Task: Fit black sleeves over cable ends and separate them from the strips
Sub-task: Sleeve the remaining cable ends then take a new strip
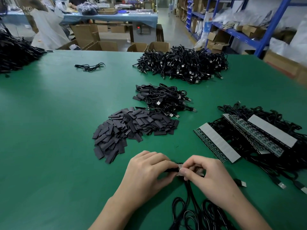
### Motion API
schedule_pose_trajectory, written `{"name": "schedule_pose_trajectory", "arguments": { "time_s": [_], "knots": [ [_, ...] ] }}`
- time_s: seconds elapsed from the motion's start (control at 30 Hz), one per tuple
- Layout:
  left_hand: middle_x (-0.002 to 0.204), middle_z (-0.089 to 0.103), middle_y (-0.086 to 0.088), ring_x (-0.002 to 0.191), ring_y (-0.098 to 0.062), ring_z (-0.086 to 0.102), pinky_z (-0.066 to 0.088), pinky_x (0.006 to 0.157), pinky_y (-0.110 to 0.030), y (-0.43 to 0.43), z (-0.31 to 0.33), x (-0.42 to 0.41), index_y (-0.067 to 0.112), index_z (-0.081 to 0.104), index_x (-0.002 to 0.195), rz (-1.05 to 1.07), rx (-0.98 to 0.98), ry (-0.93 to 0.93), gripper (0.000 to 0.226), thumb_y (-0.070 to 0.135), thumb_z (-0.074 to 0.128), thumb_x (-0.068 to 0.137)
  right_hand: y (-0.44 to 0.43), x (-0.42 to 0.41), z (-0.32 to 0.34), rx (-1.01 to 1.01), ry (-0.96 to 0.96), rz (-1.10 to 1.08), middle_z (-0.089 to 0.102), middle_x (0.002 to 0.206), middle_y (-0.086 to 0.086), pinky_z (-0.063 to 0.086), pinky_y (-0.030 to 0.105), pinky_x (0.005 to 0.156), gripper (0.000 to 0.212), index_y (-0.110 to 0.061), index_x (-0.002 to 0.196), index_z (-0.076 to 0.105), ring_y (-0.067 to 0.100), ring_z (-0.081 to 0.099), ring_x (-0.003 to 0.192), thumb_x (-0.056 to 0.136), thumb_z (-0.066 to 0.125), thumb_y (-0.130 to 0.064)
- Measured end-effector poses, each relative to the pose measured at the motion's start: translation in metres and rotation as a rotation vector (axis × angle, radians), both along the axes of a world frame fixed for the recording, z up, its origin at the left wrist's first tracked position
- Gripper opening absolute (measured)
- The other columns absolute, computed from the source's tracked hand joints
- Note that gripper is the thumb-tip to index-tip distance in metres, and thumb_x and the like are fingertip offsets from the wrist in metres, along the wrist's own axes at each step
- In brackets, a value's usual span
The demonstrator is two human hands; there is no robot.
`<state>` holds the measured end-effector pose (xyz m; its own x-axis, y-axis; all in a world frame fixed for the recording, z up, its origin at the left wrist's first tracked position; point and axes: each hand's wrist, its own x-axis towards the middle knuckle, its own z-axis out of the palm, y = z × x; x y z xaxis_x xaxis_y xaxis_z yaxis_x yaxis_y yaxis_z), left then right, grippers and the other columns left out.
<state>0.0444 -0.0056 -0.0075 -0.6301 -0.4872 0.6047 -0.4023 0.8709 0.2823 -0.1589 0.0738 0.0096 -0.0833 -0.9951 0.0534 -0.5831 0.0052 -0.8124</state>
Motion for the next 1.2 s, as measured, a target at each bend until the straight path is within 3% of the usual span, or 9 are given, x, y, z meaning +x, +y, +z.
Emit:
{"name": "schedule_pose_trajectory", "arguments": {
  "time_s": [0.2, 0.5, 0.7, 0.83, 0.93, 1.03, 1.2],
  "knots": [
    [0.089, 0.070, 0.014, 0.075, -0.006, 0.063, 0.052, 0.064, -0.028, 0.000, -0.003, -0.001, 0.026, 0.078, 0.093, -0.039, -0.001, -0.014, 0.009, 0.035, 0.076, 0.092, -0.002, -0.004, 0.000, 0.084, -0.075, 0.011, 0.068, 0.066, -0.009, 0.042, 0.014, 0.059, 0.014, -0.032, 0.078, 0.071, -0.002, 0.052, 0.058, 0.089, 0.077, -0.027],
    [0.092, 0.069, 0.014, 0.079, -0.006, 0.064, 0.053, 0.069, -0.028, -0.001, -0.007, -0.001, 0.026, 0.078, 0.095, -0.099, 0.045, -0.037, 0.010, 0.035, 0.076, 0.093, -0.003, -0.002, -0.004, 0.119, -0.056, 0.025, 0.072, 0.070, -0.008, 0.047, 0.017, 0.063, 0.013, -0.035, 0.080, 0.072, -0.001, 0.059, 0.062, 0.088, 0.077, -0.027],
    [0.102, 0.071, 0.018, 0.094, -0.001, 0.068, 0.053, 0.085, -0.018, -0.002, -0.003, 0.002, 0.026, 0.079, 0.111, -0.046, 0.407, 0.214, 0.025, 0.038, 0.079, 0.088, -0.004, -0.005, 0.003, 0.072, -0.173, -0.019, 0.073, 0.070, -0.007, 0.045, 0.016, 0.062, 0.015, -0.036, 0.079, 0.075, 0.001, 0.058, 0.063, 0.089, 0.077, -0.024],
    [0.089, 0.073, 0.017, 0.082, -0.005, 0.070, 0.052, 0.079, -0.014, -0.004, -0.001, 0.002, 0.024, 0.081, 0.103, 0.057, 0.463, 0.380, 0.024, 0.026, 0.084, 0.080, -0.004, -0.007, 0.007, 0.079, -0.260, -0.007, 0.075, 0.074, -0.005, 0.047, 0.011, 0.068, 0.017, -0.036, 0.084, 0.075, 0.001, 0.063, 0.068, 0.092, 0.074, -0.021],
    [0.085, 0.075, 0.019, 0.076, -0.005, 0.072, 0.051, 0.076, -0.011, 0.000, -0.001, -0.003, 0.028, 0.081, 0.100, 0.131, 0.500, 0.466, 0.022, 0.028, 0.082, 0.078, -0.004, -0.007, 0.006, 0.094, -0.323, -0.002, 0.077, 0.079, 0.000, 0.053, 0.017, 0.073, 0.018, -0.034, 0.090, 0.076, 0.006, 0.066, 0.072, 0.094, 0.071, -0.017],
    [0.085, 0.076, 0.020, 0.077, -0.006, 0.073, 0.052, 0.076, -0.012, 0.004, -0.002, -0.006, 0.027, 0.082, 0.099, 0.151, 0.534, 0.499, 0.020, 0.029, 0.081, 0.079, -0.005, -0.005, 0.002, 0.069, -0.327, -0.024, 0.077, 0.079, 0.001, 0.057, 0.024, 0.075, 0.018, -0.032, 0.089, 0.076, 0.010, 0.066, 0.071, 0.096, 0.070, -0.016],
    [0.085, 0.076, 0.018, 0.078, -0.008, 0.073, 0.053, 0.076, -0.015, 0.006, -0.001, -0.009, 0.024, 0.082, 0.105, 0.121, 0.553, 0.488, 0.023, 0.026, 0.078, 0.082, -0.005, -0.001, -0.004, 0.033, -0.307, -0.069, 0.077, 0.078, 0.000, 0.054, 0.021, 0.072, 0.021, -0.033, 0.087, 0.075, 0.007, 0.067, 0.068, 0.096, 0.070, -0.016]
  ]
}}
